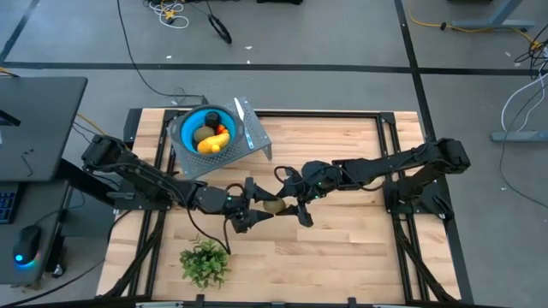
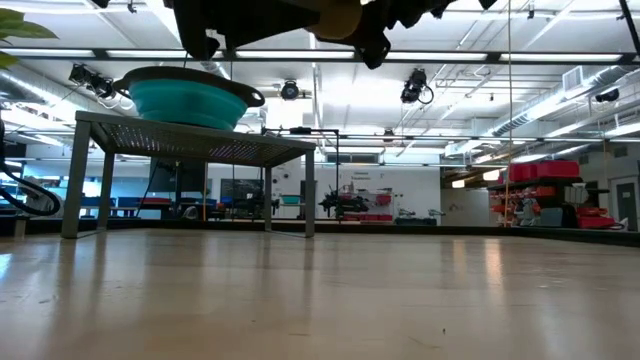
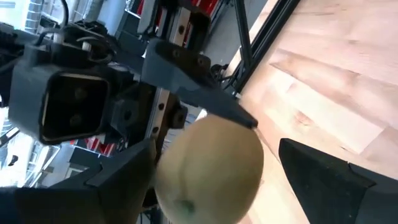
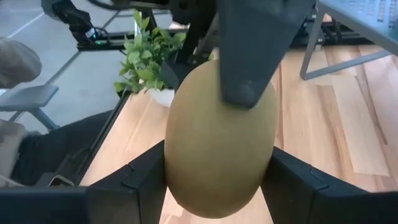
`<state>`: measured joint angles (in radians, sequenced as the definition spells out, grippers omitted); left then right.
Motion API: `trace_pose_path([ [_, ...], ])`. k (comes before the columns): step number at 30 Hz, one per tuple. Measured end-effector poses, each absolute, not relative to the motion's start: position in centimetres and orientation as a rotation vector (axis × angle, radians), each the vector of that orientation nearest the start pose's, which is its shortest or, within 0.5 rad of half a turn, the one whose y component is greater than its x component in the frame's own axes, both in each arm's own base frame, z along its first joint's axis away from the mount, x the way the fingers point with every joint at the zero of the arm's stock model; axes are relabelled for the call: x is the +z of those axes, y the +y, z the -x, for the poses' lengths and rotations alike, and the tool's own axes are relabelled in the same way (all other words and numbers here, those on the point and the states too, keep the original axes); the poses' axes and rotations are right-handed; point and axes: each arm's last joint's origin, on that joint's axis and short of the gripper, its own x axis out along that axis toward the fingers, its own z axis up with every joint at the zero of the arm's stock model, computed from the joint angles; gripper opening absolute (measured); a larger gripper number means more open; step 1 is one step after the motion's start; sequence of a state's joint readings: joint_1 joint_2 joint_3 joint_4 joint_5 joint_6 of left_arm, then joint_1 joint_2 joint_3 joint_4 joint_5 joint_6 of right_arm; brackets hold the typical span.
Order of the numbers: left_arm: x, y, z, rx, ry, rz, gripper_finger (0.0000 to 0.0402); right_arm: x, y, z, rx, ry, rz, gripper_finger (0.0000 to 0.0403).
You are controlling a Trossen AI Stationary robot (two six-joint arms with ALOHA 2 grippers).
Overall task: Pick & Place Fruit
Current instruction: Put the brown kiwi into the blue strainer bowl on the shelf
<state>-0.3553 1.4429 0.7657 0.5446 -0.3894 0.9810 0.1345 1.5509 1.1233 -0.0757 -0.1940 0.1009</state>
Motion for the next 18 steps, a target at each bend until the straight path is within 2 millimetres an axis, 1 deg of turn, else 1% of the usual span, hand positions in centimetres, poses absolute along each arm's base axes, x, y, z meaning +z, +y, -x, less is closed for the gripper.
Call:
trace_pose_path([
  [7, 24.54, -9.65, -29.3, -0.018, 0.143, -1.035, 0.0328, 27.43, 5.21, -34.36, 0.296, 0.513, -0.113, 0.0221],
  [18, 24.55, -9.64, -29.3, -0.013, 0.145, -1.038, 0.0271, 27.43, 5.12, -34.38, 0.294, 0.513, -0.114, 0.0221],
])
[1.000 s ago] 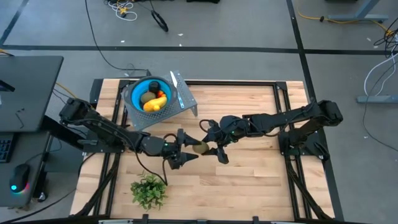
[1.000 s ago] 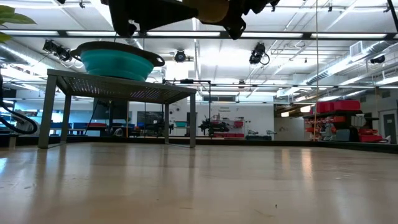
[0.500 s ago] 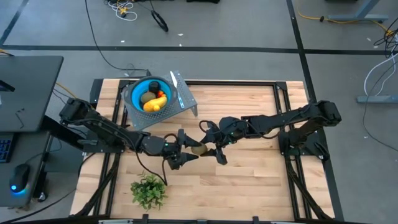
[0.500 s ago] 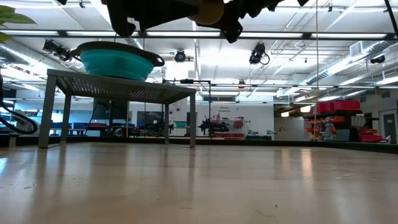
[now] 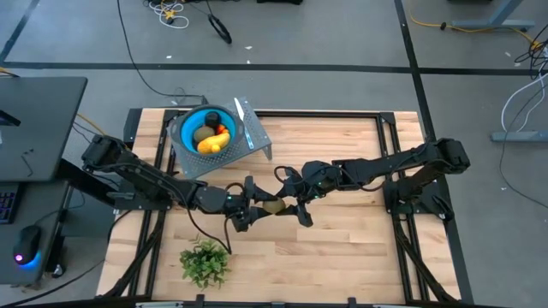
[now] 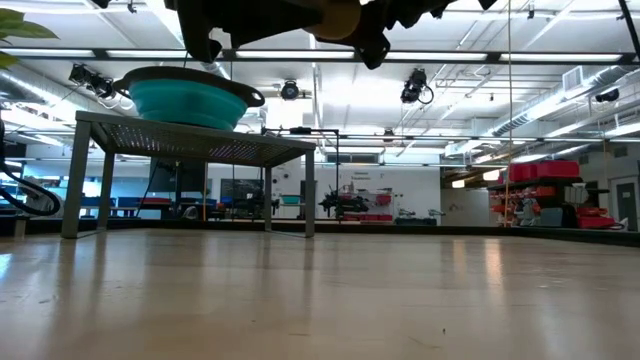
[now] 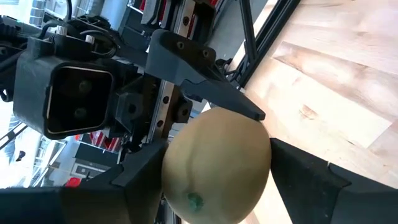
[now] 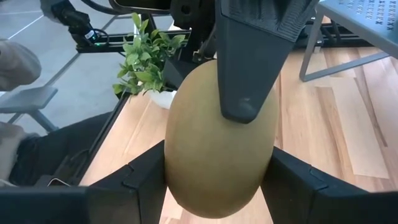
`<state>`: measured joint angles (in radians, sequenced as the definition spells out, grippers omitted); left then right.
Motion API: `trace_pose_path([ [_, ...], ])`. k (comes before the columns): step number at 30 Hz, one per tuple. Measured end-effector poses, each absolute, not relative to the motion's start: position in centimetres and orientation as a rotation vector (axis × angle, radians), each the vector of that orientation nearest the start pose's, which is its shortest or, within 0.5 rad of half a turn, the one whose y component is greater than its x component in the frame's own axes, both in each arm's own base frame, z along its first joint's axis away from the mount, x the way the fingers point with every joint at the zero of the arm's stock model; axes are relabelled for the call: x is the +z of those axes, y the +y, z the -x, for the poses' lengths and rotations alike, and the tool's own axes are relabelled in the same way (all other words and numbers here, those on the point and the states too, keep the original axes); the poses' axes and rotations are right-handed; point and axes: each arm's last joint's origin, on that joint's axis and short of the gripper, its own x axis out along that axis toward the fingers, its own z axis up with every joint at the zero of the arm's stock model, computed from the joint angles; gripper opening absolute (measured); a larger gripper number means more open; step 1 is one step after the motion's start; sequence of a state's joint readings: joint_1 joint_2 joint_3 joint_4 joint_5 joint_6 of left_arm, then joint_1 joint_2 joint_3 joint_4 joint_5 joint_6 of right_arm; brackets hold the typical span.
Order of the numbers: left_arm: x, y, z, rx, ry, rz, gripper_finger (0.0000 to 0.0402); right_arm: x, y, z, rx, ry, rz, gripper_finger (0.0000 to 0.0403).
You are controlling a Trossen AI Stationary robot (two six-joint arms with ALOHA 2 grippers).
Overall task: Pick & Place Fruit
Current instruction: Put the brown kiwi into the blue strainer bowl on the shelf
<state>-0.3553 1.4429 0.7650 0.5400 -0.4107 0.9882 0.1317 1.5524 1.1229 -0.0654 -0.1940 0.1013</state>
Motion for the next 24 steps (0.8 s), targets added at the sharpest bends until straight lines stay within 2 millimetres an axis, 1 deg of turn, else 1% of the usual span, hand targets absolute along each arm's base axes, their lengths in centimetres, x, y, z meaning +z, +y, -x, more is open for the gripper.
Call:
trace_pose_path([
  [4, 24.6, -9.6, -29.3, -0.004, 0.15, -1.039, 0.0261, 27.4, 5.0, -34.4, 0.292, 0.512, -0.114, 0.0221],
  [10, 24.5, -9.6, -29.3, 0.002, 0.16, -1.045, 0.026, 27.4, 4.9, -34.4, 0.264, 0.511, -0.097, 0.0226],
  [19, 24.4, -9.8, -29.1, 0.051, 0.187, -0.988, 0.0259, 27.4, 4.1, -34.5, 0.235, 0.504, -0.068, 0.0296],
  [24, 24.4, -10.3, -28.9, 0.081, 0.195, -0.942, 0.0259, 27.5, 3.6, -34.3, 0.221, 0.524, -0.073, 0.0311],
])
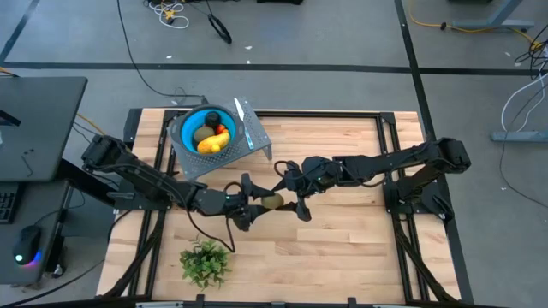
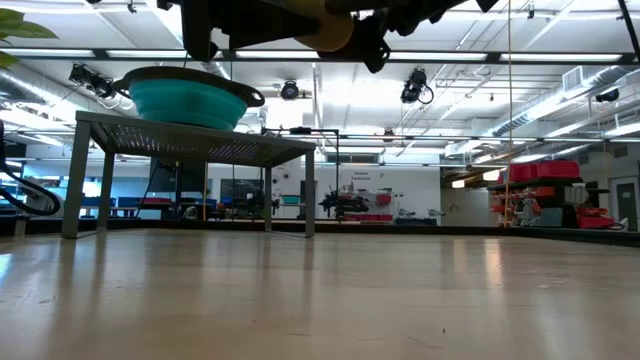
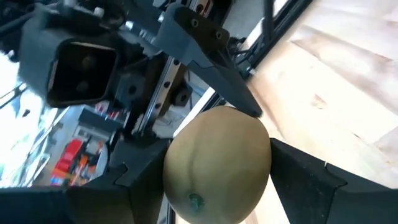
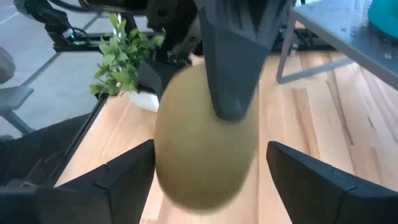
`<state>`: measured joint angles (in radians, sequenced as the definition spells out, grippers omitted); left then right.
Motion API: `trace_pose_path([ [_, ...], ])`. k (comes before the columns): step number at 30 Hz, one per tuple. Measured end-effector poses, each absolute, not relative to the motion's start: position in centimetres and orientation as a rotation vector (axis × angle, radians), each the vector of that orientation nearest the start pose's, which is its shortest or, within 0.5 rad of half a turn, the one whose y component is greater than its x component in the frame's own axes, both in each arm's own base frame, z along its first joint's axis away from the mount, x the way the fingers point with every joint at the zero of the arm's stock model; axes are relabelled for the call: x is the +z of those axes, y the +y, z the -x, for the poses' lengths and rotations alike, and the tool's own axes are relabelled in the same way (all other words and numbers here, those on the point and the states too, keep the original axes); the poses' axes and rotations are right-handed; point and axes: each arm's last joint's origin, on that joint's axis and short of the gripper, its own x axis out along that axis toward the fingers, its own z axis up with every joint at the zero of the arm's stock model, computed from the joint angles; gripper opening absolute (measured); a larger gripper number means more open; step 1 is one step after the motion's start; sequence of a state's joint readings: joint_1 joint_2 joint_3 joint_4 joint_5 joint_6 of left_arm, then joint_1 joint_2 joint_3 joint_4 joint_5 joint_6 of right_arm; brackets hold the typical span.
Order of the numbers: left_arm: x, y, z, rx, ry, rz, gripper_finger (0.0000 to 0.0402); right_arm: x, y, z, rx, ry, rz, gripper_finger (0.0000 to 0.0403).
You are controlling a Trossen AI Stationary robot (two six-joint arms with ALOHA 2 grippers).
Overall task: Pick & Place Fruit
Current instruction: Put the brown kiwi into the blue strainer bowl on the shelf
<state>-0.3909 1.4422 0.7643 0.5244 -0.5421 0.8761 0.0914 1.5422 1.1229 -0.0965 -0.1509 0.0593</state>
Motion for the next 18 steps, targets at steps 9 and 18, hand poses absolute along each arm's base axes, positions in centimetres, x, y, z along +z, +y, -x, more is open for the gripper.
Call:
trace_pose_path([
  [9, 24.8, -11.1, -28.2, 0.184, 0.193, -0.785, 0.0259, 30.1, 2.4, -31.6, 0.14, 0.524, -0.057, 0.0312],
  [18, 27.8, -10.4, -27.5, 0.4, 0.196, -0.812, 0.0258, 31.1, 1.8, -29.1, -0.004, 0.608, -0.017, 0.0312],
])
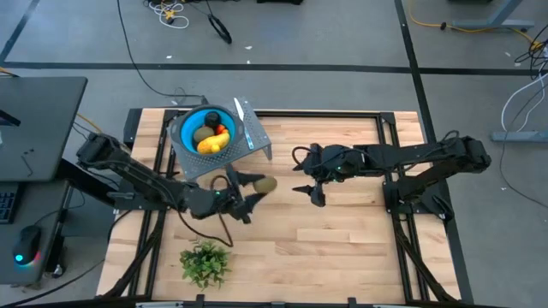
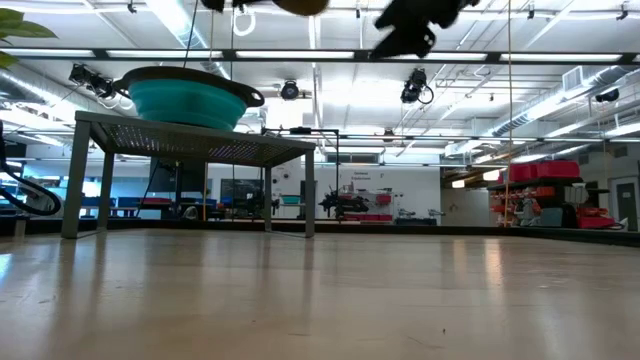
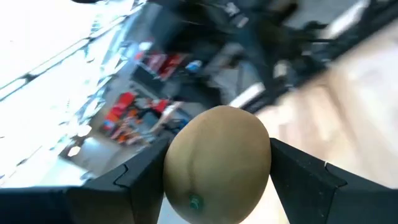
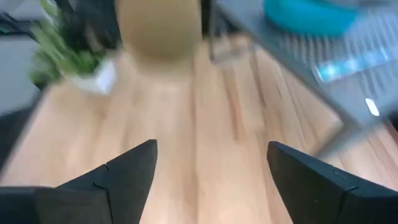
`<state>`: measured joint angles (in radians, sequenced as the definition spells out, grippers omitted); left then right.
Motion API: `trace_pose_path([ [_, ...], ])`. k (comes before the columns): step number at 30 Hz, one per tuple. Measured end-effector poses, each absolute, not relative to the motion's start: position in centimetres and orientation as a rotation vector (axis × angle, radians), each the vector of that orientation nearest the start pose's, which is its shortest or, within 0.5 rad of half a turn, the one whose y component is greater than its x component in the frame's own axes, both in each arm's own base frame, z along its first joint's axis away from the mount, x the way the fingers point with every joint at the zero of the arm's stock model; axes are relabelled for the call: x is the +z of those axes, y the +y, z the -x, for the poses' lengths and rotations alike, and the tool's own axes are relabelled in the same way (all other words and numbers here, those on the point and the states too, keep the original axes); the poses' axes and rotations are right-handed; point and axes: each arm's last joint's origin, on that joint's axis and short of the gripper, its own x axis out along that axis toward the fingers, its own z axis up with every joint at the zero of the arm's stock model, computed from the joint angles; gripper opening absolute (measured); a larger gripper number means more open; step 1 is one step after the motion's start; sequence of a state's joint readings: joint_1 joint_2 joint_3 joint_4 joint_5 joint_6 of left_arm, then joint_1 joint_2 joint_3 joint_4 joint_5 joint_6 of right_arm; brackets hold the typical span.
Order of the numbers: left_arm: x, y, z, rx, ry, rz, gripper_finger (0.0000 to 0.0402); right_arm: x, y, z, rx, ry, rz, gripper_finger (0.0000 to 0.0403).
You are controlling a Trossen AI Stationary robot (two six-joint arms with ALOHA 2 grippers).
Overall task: Pick & Place Fruit
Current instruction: Put the brown kiwi into the blue strainer bowl on the shelf, then return to Home Position
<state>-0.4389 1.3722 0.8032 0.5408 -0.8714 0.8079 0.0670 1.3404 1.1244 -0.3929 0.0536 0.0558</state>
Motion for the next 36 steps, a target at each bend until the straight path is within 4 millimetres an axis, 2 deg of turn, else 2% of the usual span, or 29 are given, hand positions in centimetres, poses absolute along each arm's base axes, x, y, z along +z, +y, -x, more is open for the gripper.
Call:
trace_pose_path([
  [4, 30.4, -9.2, -25.8, 0.519, 0.175, -0.78, 0.026, 30.6, 1.6, -28.6, -0.059, 0.682, -0.03, 0.0312],
  [9, 33.4, -5.8, -22.9, 0.7, 0.16, -0.639, 0.0259, 29.3, 1.8, -28.6, -0.062, 0.704, -0.047, 0.0312],
  [15, 34.8, -0.9, -19.0, 0.879, 0.191, -0.444, 0.0261, 27.1, 1.8, -28.4, -0.063, 0.712, -0.051, 0.0312],
  [20, 34.0, 1.4, -15.7, 0.95, 0.237, -0.258, 0.0267, 26.3, 1.8, -28.2, -0.064, 0.728, -0.05, 0.0312],
  [23, 33.0, 2.1, -14.7, 0.938, 0.289, -0.164, 0.0266, 26.4, 1.8, -28.3, -0.064, 0.717, -0.051, 0.0312],
  [29, 31.7, 2.8, -14.4, 0.947, 0.372, -0.086, 0.0276, 26.7, 1.8, -28.5, -0.061, 0.68, -0.055, 0.0312],
  [36, 31.4, 3.0, -14.7, 0.958, 0.399, -0.095, 0.0334, 26.7, 1.8, -28.5, -0.061, 0.68, -0.055, 0.0312],
])
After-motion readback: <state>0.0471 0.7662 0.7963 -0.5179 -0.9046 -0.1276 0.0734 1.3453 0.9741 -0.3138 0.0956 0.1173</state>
